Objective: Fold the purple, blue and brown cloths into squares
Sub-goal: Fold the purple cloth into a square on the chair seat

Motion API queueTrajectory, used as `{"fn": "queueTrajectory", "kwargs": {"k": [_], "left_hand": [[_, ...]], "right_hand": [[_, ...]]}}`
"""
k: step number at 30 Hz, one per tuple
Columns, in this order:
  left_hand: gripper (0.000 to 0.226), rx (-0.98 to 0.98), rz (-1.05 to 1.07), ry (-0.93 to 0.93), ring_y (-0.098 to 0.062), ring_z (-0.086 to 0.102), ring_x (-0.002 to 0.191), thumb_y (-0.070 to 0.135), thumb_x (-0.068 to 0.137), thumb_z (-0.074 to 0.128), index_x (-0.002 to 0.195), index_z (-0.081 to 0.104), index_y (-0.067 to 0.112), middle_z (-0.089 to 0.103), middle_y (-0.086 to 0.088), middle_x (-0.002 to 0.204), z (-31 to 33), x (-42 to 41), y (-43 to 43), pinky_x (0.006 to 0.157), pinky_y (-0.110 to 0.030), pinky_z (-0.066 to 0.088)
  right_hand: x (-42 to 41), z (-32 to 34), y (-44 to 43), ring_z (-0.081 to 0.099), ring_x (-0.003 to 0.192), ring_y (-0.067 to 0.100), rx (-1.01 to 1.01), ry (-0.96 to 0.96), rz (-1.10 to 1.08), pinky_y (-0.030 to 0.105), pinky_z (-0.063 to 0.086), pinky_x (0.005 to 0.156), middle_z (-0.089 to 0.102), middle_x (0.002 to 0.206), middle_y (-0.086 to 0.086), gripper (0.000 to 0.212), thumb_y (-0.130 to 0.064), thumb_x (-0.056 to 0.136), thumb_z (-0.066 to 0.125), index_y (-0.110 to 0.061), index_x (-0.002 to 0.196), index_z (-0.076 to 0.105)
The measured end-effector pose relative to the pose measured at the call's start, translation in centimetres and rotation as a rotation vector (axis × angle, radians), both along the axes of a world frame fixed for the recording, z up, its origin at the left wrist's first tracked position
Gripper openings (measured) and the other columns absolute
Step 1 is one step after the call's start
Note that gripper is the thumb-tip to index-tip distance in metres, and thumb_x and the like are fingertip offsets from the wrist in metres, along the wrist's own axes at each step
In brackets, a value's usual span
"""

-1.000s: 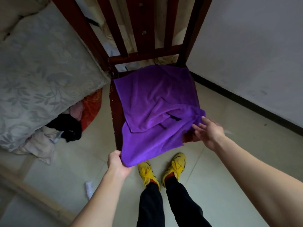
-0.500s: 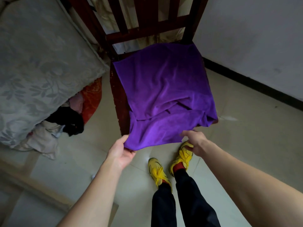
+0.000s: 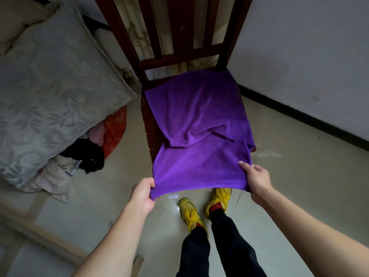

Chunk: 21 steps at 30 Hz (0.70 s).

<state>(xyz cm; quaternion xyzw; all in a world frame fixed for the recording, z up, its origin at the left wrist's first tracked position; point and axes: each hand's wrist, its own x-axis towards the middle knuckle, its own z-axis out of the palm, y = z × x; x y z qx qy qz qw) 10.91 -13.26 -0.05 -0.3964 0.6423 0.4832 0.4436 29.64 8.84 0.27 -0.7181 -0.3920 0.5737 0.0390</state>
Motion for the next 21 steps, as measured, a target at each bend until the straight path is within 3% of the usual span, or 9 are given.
{"fn": "queueTrajectory", "kwargs": {"k": [2,7,10,12,16,21], "left_hand": [[0.027,-0.081,-0.001,0.022,-0.018,0.049,0.033,-0.009,0.074,0.029,0.062,0.044,0.008,0.05,-0.001,0.037,1.0,1.0,-0.4,0.034,-0.012,0.035],[0.012,-0.092,-0.089,-0.04,-0.02,0.044,0.048,0.015,0.08,0.052,0.068,0.05,0.014,0.053,-0.005,0.063,4.1,3.4,-0.5,0.034,-0.01,0.026],[0.015,-0.11,-0.134,-0.026,-0.018,0.045,0.044,0.016,0.086,0.056,0.071,0.054,0.013,0.055,-0.004,0.059,5.8,5.2,-1.1,0.032,-0.011,0.023],[0.004,-0.136,-0.096,0.015,-0.019,0.047,0.043,0.014,0.084,0.059,0.082,0.058,0.01,0.056,-0.006,0.06,6.2,6.2,-1.7,0.033,-0.01,0.025],[0.008,-0.183,0.002,0.069,-0.021,0.049,0.051,0.008,0.085,0.057,0.093,0.056,0.009,0.057,-0.011,0.073,6.6,9.0,-3.0,0.032,-0.01,0.029],[0.012,-0.242,0.065,0.109,-0.021,0.048,0.051,0.008,0.085,0.058,0.097,0.054,0.01,0.057,-0.013,0.086,7.9,12.9,-3.7,0.031,-0.014,0.028]], "right_hand": [[0.7,2.0,0.2,0.061,0.07,0.022,-0.014,0.06,-0.012,0.037,0.05,0.068,0.065,0.079,0.011,0.024,-0.024,0.081,0.075,-0.012,0.074,0.056],[2.0,5.2,0.2,0.063,0.068,0.024,-0.006,0.105,-0.035,0.037,0.053,0.072,0.068,0.079,0.01,0.015,-0.018,0.088,0.067,-0.01,0.076,0.063],[3.4,6.2,-0.4,0.059,0.073,0.023,0.066,0.041,-0.033,0.037,0.051,0.074,0.065,0.081,0.012,0.022,-0.019,0.093,0.059,-0.011,0.073,0.062],[4.4,6.5,-0.6,0.055,0.073,0.021,0.136,-0.01,0.01,0.034,0.047,0.07,0.063,0.08,0.01,0.025,-0.021,0.095,0.054,-0.011,0.073,0.061],[6.9,7.8,-0.5,0.049,0.065,0.018,0.187,-0.038,0.076,0.031,0.043,0.065,0.057,0.075,0.006,0.022,-0.022,0.096,0.05,-0.009,0.083,0.061],[10.0,10.0,-0.4,0.052,0.057,0.017,-0.013,0.026,0.102,0.021,0.045,0.045,0.057,0.07,0.004,0.008,-0.012,0.088,0.057,-0.014,0.083,0.063]]}}
